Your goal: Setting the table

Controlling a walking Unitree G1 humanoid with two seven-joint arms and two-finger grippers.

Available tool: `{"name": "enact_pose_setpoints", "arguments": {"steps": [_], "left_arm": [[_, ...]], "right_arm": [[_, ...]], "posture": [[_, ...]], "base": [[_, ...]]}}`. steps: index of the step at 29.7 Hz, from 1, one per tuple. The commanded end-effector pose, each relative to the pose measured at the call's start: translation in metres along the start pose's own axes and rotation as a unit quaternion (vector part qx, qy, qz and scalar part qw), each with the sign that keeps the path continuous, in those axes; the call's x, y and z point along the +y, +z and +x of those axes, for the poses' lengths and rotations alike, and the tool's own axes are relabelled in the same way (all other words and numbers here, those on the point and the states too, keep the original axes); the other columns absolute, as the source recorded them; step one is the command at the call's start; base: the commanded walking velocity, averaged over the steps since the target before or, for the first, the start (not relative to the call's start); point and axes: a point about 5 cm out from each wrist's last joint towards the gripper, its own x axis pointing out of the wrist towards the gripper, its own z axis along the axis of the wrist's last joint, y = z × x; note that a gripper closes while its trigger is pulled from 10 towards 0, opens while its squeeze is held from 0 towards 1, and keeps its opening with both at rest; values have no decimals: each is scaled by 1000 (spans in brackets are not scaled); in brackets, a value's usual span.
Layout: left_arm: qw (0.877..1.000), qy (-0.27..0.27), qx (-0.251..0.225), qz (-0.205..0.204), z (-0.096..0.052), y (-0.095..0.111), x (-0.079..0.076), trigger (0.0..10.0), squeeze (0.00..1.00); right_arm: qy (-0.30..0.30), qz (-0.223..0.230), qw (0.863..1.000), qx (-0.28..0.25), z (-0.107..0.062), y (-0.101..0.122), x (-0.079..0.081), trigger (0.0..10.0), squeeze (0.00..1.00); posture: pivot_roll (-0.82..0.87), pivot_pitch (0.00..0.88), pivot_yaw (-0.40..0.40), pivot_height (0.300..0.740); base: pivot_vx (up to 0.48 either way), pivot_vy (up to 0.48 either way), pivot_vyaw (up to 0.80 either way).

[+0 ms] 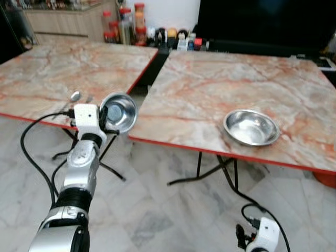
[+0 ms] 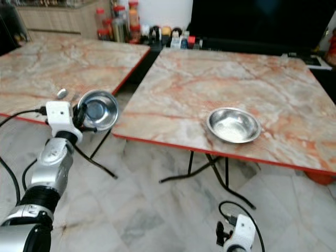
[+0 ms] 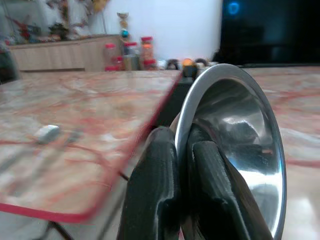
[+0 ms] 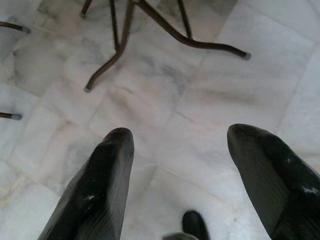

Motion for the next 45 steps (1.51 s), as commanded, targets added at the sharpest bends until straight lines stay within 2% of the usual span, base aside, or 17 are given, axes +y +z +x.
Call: {"name": "enact_pose_setpoints", "arguments": {"steps": [1, 18, 26, 31, 45], "left_arm": [[1000, -11, -15, -6, 4, 7, -6, 10000, 0], [999, -16, -18, -33, 6, 9, -11, 10000, 0], [997, -13, -26, -72, 10, 16, -9, 10000, 0], [997, -13, -18, -73, 10, 15, -10, 10000, 0], [997, -16, -18, -75, 10, 15, -10, 10000, 0]], "right_arm": [[-6, 3, 1000, -8, 0, 3, -4, 10000, 0], [-7, 7, 1000, -14, 1, 6, -4, 10000, 0], [-6, 7, 1000, -13, 1, 7, -3, 10000, 0], [-4, 14, 1000, -12, 2, 7, -3, 10000, 0], [-4, 5, 1000, -12, 1, 7, -4, 10000, 0]], "posture": [[22, 0, 2, 736], [22, 0, -2, 736], [25, 0, 0, 736], [24, 0, 0, 736], [23, 0, -1, 736]], "base": [[0, -307, 0], [0, -296, -88], [0, 0, 0], [0, 0, -91], [359, 0, -143]]}}
